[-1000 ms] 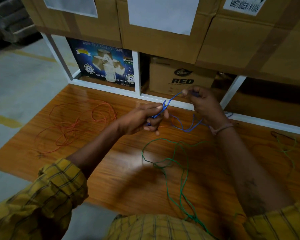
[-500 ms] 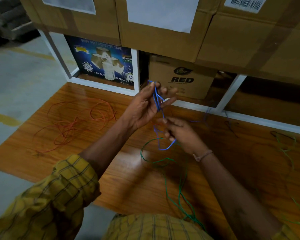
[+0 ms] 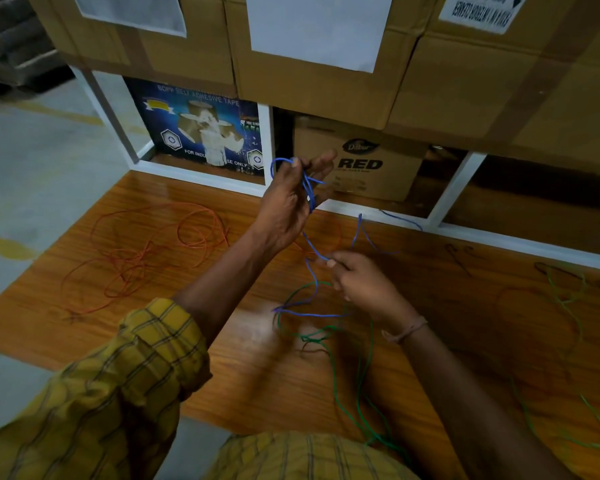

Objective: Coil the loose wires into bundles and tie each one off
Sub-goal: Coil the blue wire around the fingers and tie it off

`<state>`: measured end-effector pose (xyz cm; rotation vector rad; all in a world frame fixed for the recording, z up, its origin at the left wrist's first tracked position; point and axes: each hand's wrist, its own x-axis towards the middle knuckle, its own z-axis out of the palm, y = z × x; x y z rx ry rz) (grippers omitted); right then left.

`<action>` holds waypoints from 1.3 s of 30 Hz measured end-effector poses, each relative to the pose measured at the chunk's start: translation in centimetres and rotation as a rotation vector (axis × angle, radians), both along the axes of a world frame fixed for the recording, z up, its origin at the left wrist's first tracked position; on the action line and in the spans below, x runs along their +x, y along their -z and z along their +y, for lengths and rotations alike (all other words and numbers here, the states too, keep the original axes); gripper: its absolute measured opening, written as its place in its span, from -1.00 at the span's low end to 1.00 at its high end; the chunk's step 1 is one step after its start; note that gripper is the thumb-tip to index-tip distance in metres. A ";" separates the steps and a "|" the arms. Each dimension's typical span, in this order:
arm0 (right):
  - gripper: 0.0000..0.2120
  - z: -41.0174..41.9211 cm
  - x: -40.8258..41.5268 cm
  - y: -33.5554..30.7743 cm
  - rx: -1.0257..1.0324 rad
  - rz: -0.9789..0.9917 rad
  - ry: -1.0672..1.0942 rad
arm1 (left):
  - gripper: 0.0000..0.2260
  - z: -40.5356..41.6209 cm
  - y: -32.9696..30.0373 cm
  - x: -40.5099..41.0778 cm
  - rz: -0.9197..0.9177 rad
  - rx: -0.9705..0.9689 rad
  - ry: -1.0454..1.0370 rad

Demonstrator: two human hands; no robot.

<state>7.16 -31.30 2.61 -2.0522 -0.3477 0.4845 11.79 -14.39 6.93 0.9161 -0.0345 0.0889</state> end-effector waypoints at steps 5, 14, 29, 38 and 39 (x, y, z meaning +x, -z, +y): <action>-0.83 -1.0 0.8 -3.4 -0.113 -0.181 -0.152 | -0.79 1.1 0.9 -0.6 0.019 0.661 0.003; -0.78 -3.9 4.4 -9.1 0.663 0.152 -0.053 | -0.71 2.3 -0.1 -4.2 -0.058 1.003 0.228; -0.83 -0.9 9.4 -4.6 0.320 -0.338 0.201 | -0.78 1.7 -1.8 -6.0 -0.008 0.454 0.486; -0.80 0.8 5.7 0.1 -0.128 -0.489 0.034 | -0.72 0.7 -3.6 -3.6 -0.066 0.032 0.362; -0.81 1.1 5.1 0.4 -0.122 -0.522 -0.017 | -0.72 0.7 -3.6 -3.2 -0.070 0.019 0.309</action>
